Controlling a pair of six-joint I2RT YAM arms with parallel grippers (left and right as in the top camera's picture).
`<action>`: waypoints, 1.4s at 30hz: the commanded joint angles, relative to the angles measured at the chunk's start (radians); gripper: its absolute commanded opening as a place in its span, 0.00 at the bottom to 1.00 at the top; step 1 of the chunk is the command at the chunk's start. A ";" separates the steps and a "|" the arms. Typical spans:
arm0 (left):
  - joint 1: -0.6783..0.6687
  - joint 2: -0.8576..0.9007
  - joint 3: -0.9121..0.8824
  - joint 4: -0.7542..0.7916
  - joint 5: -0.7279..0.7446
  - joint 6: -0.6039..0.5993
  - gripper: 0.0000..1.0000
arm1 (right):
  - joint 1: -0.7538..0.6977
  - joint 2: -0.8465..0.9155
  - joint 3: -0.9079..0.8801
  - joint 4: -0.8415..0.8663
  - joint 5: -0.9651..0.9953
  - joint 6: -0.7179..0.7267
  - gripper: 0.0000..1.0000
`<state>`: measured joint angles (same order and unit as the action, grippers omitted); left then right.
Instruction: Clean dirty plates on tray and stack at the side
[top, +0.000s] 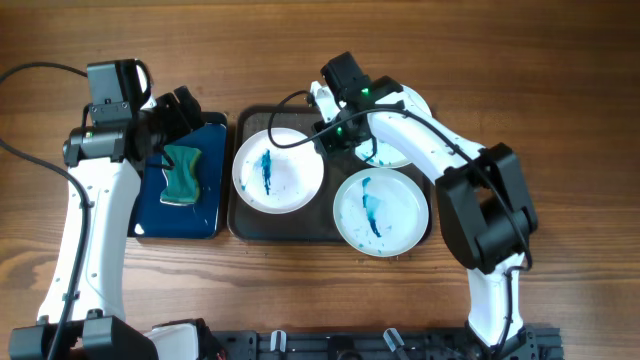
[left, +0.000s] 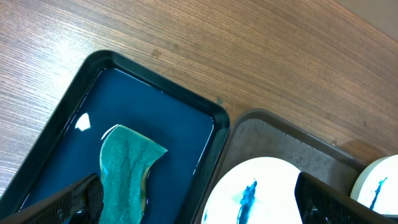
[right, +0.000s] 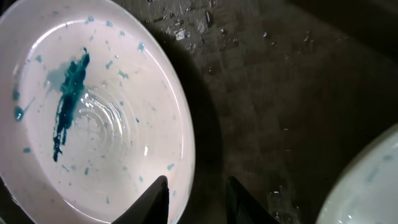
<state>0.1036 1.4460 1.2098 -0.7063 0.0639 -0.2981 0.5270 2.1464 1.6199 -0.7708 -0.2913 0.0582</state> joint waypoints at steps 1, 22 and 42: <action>-0.006 0.008 -0.010 0.008 -0.010 -0.002 0.95 | 0.018 0.045 -0.013 -0.005 -0.025 -0.031 0.31; -0.005 0.009 -0.010 -0.164 -0.015 -0.005 0.90 | 0.035 0.081 -0.069 0.039 0.127 0.127 0.04; 0.006 0.277 -0.084 -0.181 -0.167 0.021 0.73 | 0.035 0.081 -0.069 0.011 0.164 0.124 0.04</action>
<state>0.1047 1.6531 1.1400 -0.9146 -0.0856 -0.2913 0.5678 2.1933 1.5806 -0.7357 -0.2474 0.2005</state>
